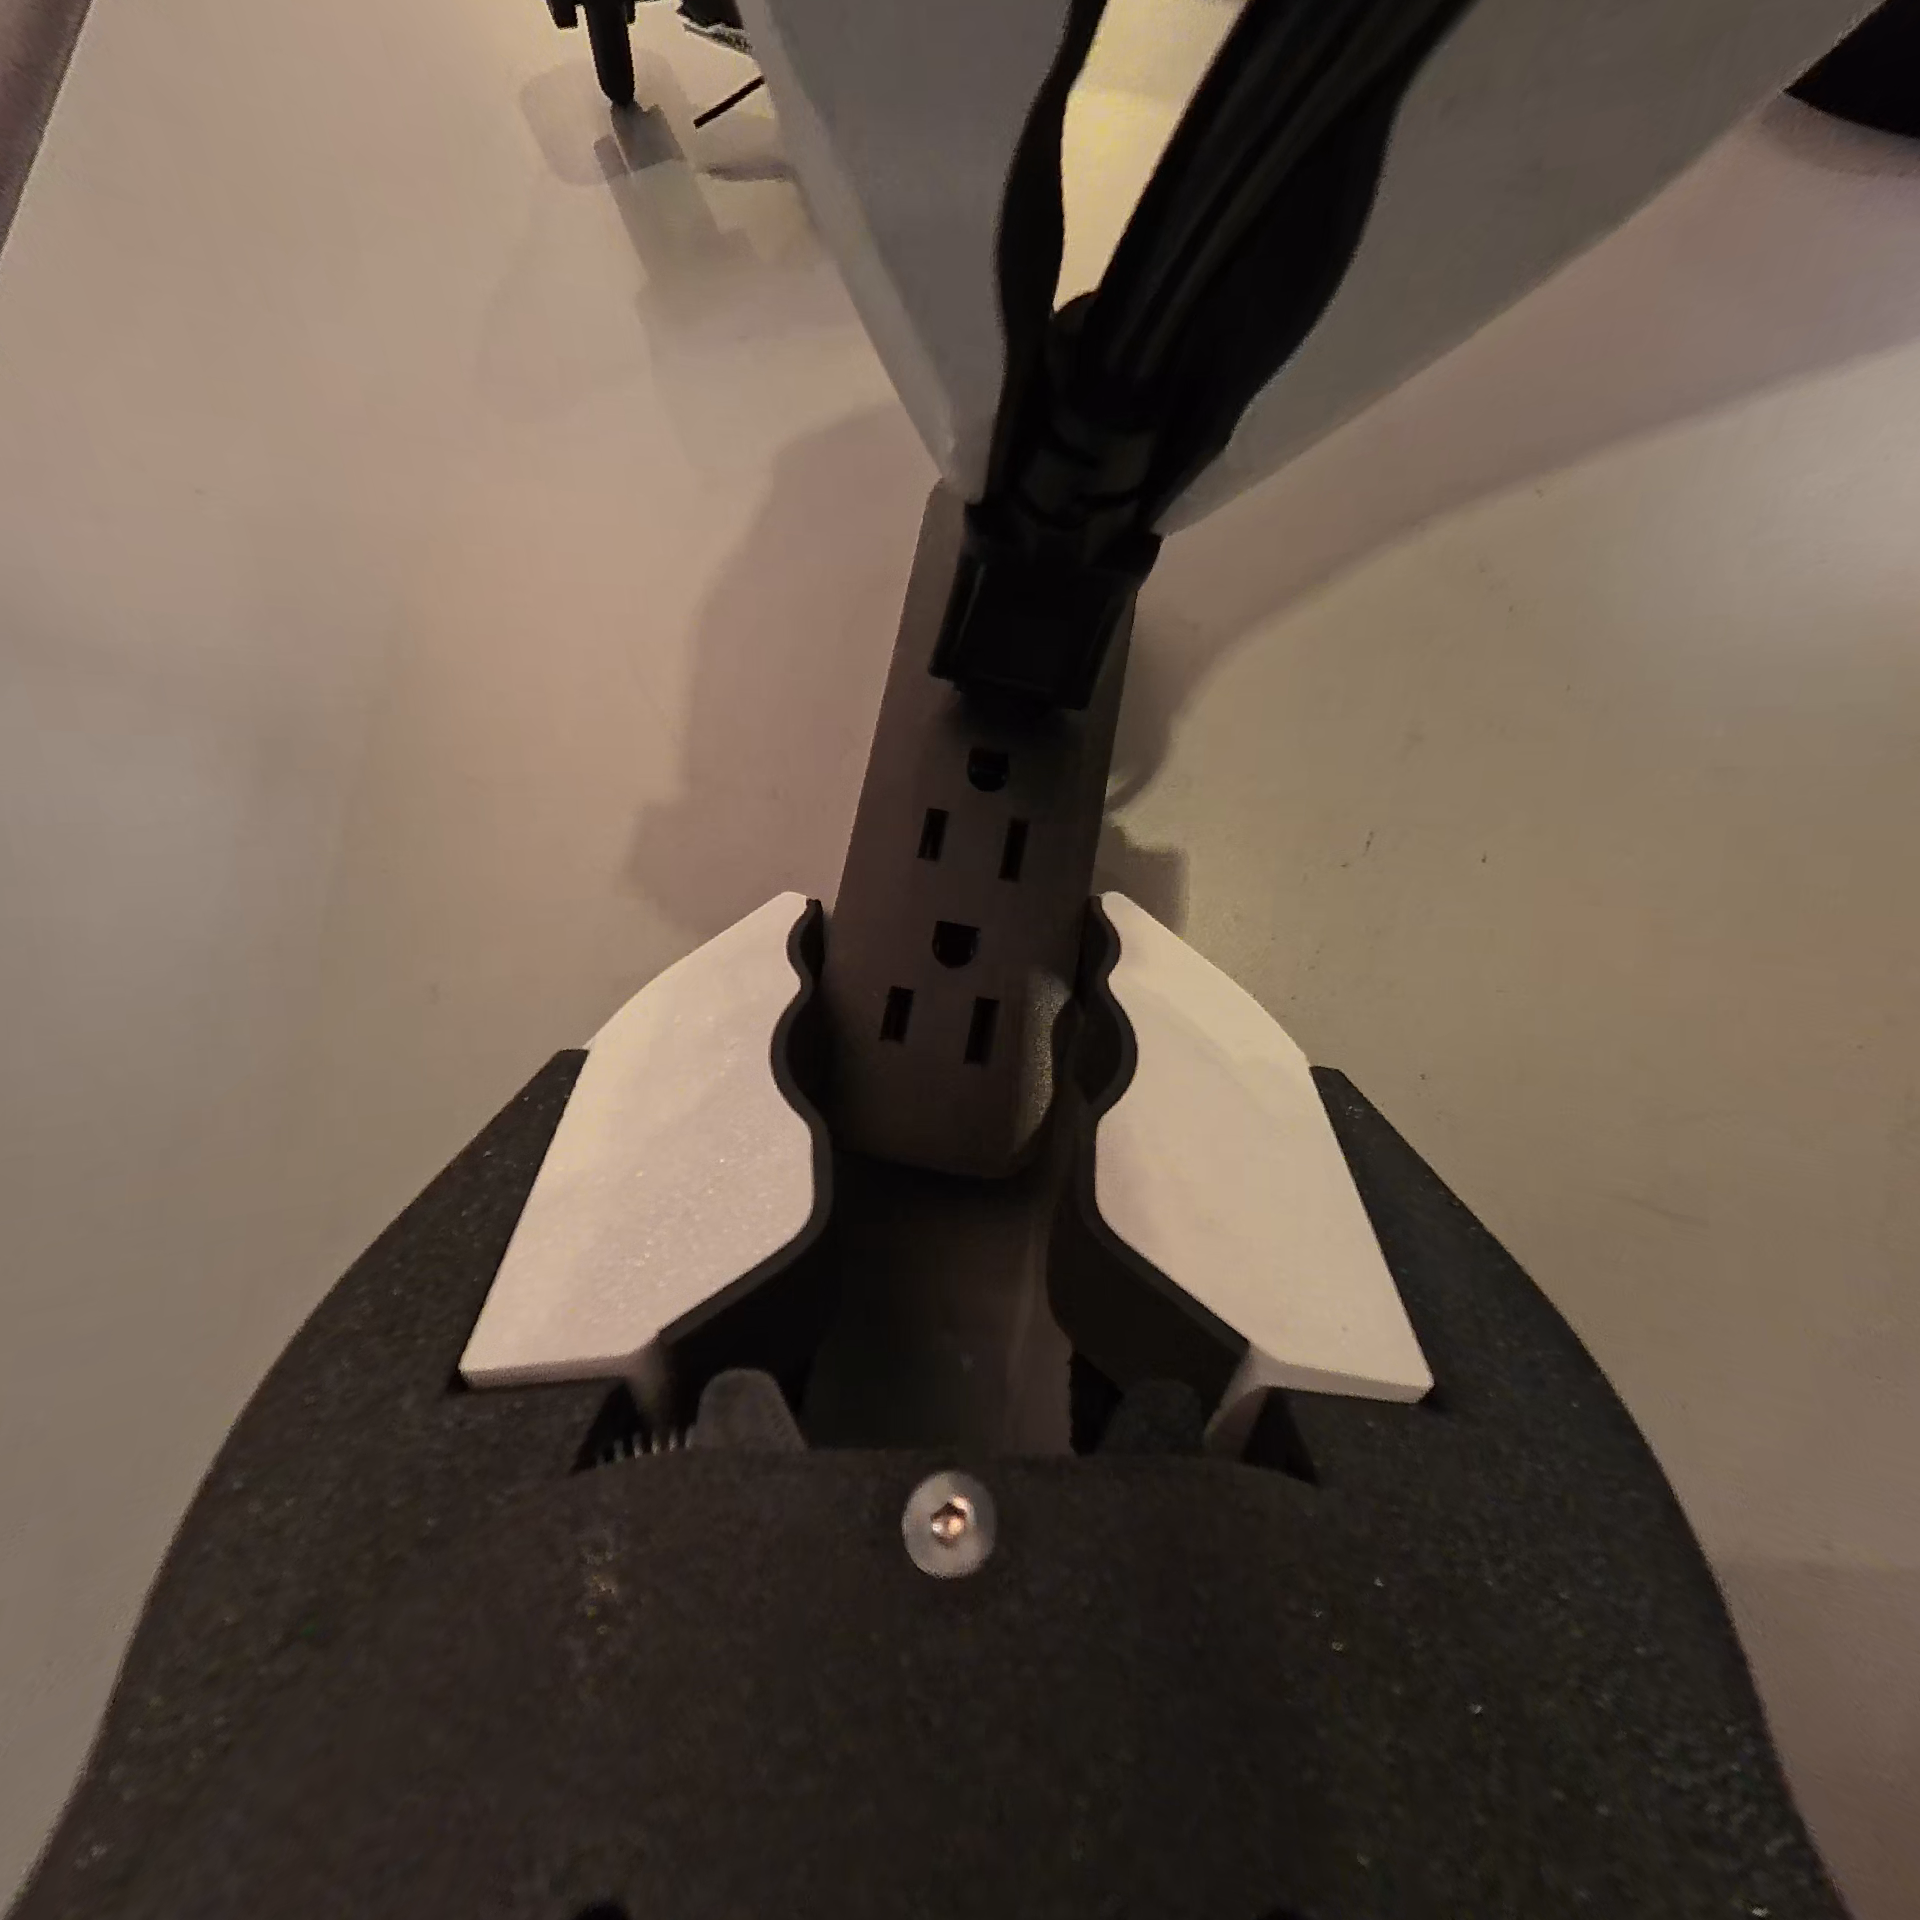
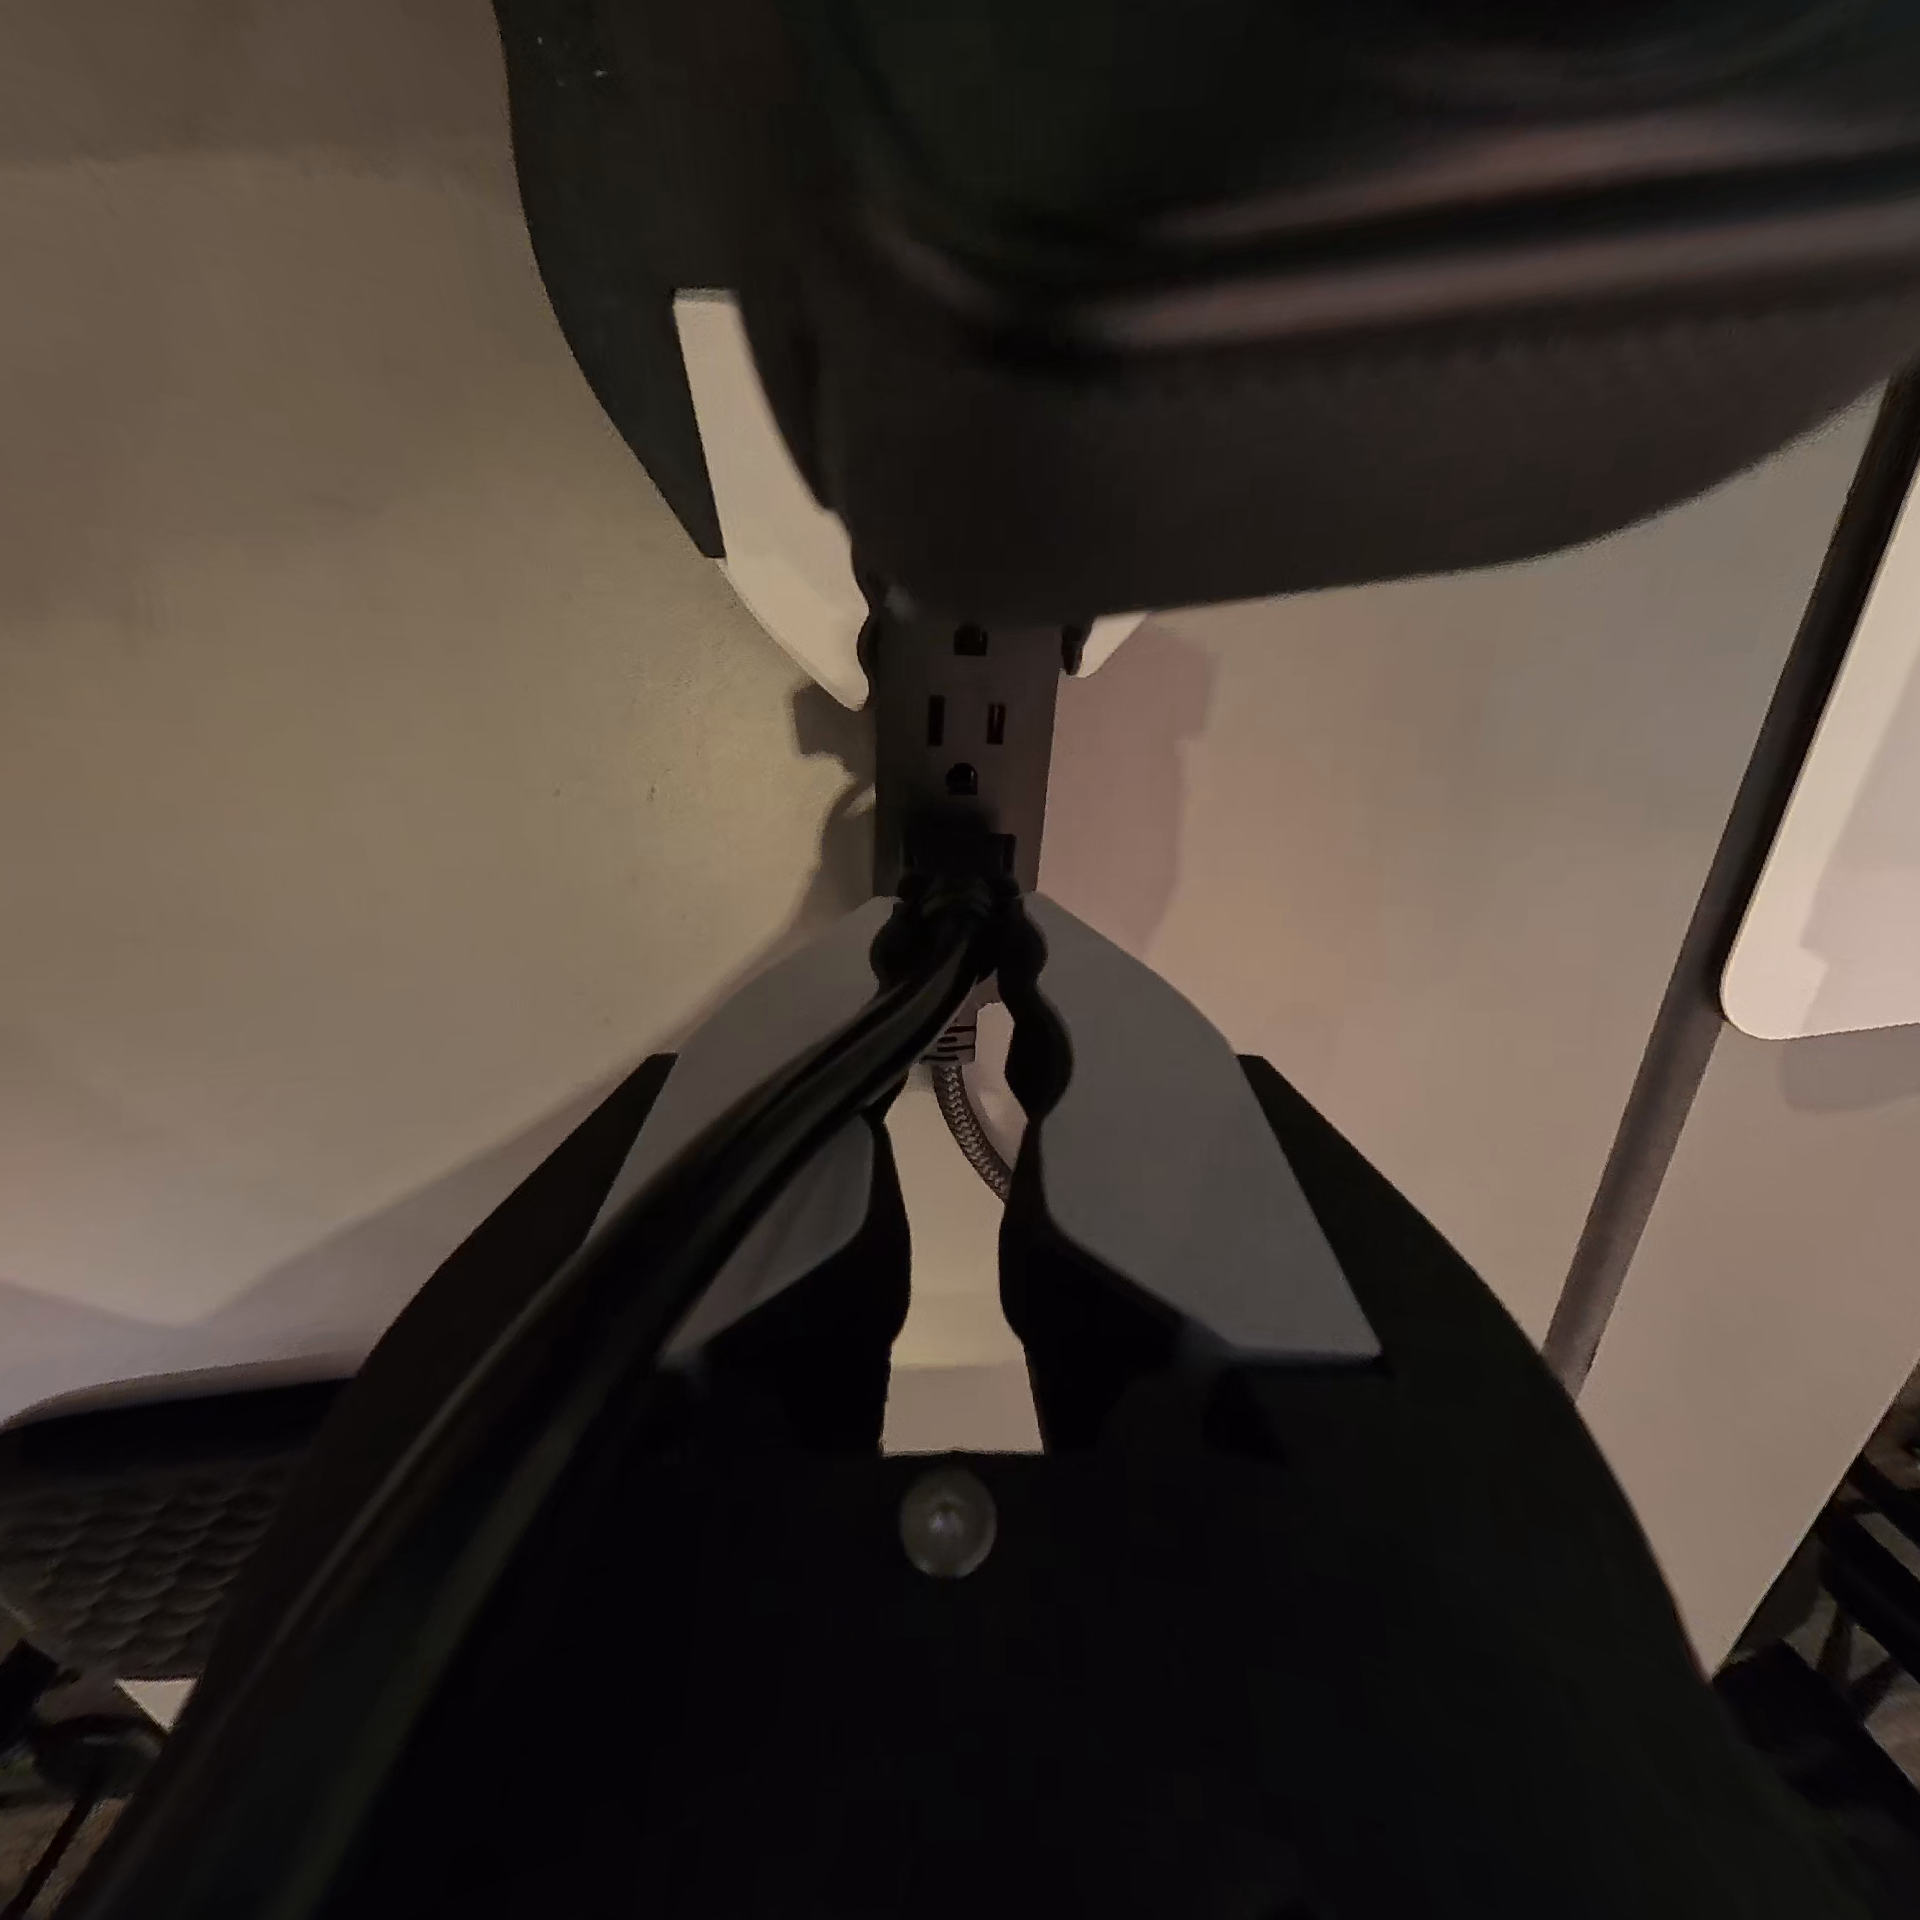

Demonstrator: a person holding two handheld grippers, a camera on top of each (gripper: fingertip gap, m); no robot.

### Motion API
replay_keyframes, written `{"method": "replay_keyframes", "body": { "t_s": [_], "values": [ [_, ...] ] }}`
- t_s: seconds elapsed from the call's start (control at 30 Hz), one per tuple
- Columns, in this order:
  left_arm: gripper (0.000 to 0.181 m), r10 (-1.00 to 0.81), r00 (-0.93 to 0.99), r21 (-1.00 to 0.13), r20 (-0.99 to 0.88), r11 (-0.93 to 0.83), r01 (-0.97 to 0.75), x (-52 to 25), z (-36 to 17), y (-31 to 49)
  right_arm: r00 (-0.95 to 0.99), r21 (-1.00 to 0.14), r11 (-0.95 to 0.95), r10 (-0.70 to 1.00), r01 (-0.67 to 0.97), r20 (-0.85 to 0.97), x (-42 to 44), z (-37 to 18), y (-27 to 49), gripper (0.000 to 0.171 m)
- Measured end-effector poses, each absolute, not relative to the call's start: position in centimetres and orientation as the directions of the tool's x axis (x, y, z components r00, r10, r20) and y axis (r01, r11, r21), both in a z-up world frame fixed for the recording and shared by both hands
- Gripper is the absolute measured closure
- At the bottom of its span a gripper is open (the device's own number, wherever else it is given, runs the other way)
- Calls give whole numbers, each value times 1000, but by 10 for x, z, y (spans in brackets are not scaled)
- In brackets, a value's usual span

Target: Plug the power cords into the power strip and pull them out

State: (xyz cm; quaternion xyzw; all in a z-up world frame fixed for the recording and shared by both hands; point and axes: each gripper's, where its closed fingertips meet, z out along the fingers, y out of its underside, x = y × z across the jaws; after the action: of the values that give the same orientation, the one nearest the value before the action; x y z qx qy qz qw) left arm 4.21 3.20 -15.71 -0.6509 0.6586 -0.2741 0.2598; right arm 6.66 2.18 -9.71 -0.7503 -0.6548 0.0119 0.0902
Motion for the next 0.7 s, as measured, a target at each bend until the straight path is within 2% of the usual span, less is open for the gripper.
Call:
{"method": "replay_keyframes", "body": {
  "t_s": [0.2,0.33,0.53,0.7],
  "values": [
    [135,-1000,-21,-693,11,8,-721,42,-157,32,143,-236,-111,982,965,123,67,-97,21,154],
    [135,-1000,-19,-691,10,7,-723,42,-157,32,148,-234,-112,979,966,141,66,-97,21,154],
    [135,-1000,-13,-694,13,0,-720,42,-157,32,140,-163,-116,979,980,146,66,-97,21,155],
    [135,-1000,-15,-696,11,3,-718,43,-157,32,186,-326,-145,978,934,97,67,-97,22,152]
  ]
}}
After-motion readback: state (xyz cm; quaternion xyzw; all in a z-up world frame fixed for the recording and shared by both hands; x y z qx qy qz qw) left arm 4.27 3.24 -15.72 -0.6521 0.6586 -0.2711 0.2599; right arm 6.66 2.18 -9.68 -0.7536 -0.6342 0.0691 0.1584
